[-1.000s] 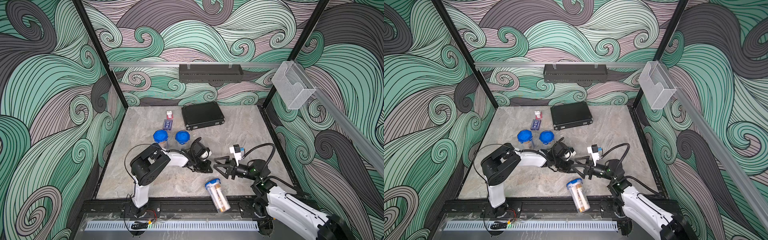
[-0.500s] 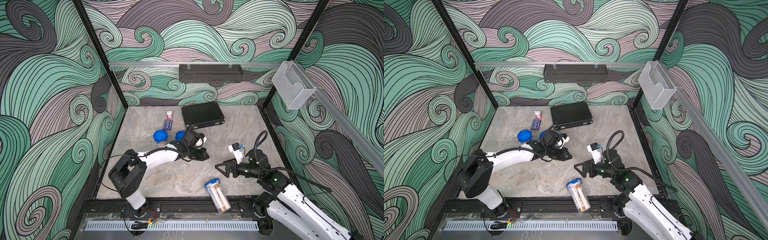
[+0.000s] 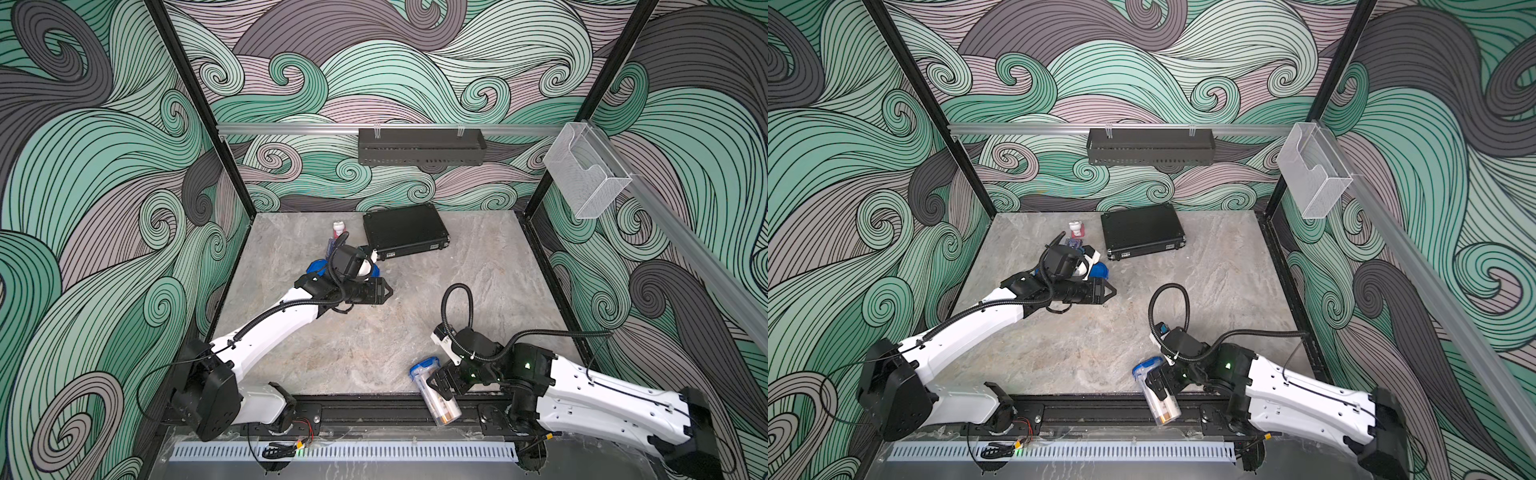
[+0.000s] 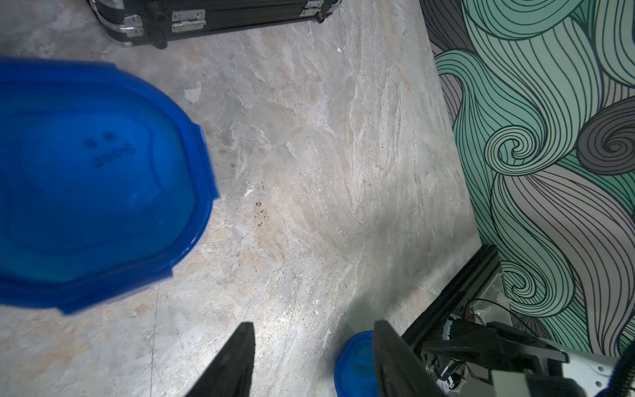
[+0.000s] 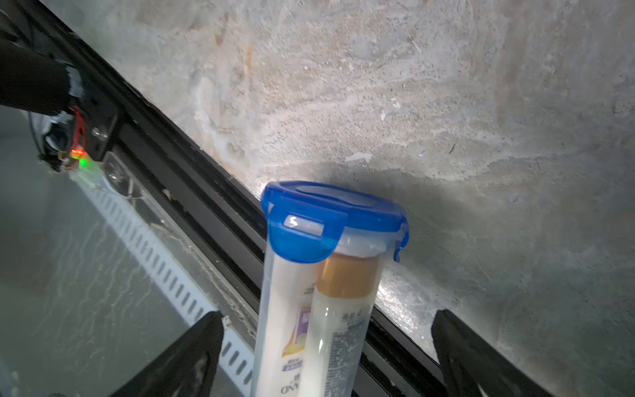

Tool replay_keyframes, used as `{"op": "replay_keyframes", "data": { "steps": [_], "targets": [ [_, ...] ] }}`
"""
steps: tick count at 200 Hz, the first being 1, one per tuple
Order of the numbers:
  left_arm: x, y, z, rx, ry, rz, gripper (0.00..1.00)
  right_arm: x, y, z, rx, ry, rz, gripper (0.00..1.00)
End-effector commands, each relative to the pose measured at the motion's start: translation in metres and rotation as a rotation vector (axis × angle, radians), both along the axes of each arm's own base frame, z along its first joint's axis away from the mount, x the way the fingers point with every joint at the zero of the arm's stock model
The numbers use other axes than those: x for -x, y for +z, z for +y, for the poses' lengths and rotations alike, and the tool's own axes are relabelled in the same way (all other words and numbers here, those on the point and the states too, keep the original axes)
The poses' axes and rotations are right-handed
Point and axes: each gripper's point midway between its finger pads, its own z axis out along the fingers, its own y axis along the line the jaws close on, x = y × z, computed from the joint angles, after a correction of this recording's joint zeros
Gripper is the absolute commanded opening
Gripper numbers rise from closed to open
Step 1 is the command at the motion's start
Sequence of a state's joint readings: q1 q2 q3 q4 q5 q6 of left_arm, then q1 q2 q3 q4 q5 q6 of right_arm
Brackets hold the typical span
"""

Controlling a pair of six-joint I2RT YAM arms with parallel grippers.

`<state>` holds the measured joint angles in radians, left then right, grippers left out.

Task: Take out toiletry kits
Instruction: Pick up the container from the center of the board.

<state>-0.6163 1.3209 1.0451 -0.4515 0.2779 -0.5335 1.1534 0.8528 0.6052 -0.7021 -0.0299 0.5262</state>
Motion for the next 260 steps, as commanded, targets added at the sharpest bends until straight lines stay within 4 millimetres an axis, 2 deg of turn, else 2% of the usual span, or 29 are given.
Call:
{"op": "replay_keyframes", "data": {
  "steps": [1,54,84,113,158,205,239,260],
  "targets": [
    [0.000,0.009,0.015,-0.039,0.037,-0.029,0.57,-0.007,-0.003,0.001,0.023,-0.034,-0.063,0.96],
    [0.002,0.010,0.026,-0.044,0.073,-0.069,0.59,0.004,-0.025,0.011,0.075,-0.013,-0.087,0.89],
    [0.003,0.008,0.030,-0.060,0.080,-0.065,0.59,0.005,-0.036,0.014,0.131,-0.005,-0.115,0.86],
    [0.003,0.005,0.033,-0.071,0.088,-0.061,0.59,-0.002,-0.041,0.007,0.155,-0.030,-0.157,0.82],
    [0.003,0.003,0.035,-0.076,0.092,-0.057,0.59,0.002,-0.062,0.011,0.153,-0.039,-0.122,0.73],
    [0.004,0.001,0.034,-0.078,0.089,-0.051,0.60,-0.001,-0.070,0.015,0.182,-0.028,-0.133,0.73],
    [0.004,0.002,0.035,-0.079,0.090,-0.053,0.60,-0.001,-0.068,0.016,0.187,-0.010,-0.139,0.82],
    [0.004,0.001,0.035,-0.081,0.090,-0.051,0.60,0.004,-0.065,0.016,0.202,0.012,-0.113,0.84]
  ]
}}
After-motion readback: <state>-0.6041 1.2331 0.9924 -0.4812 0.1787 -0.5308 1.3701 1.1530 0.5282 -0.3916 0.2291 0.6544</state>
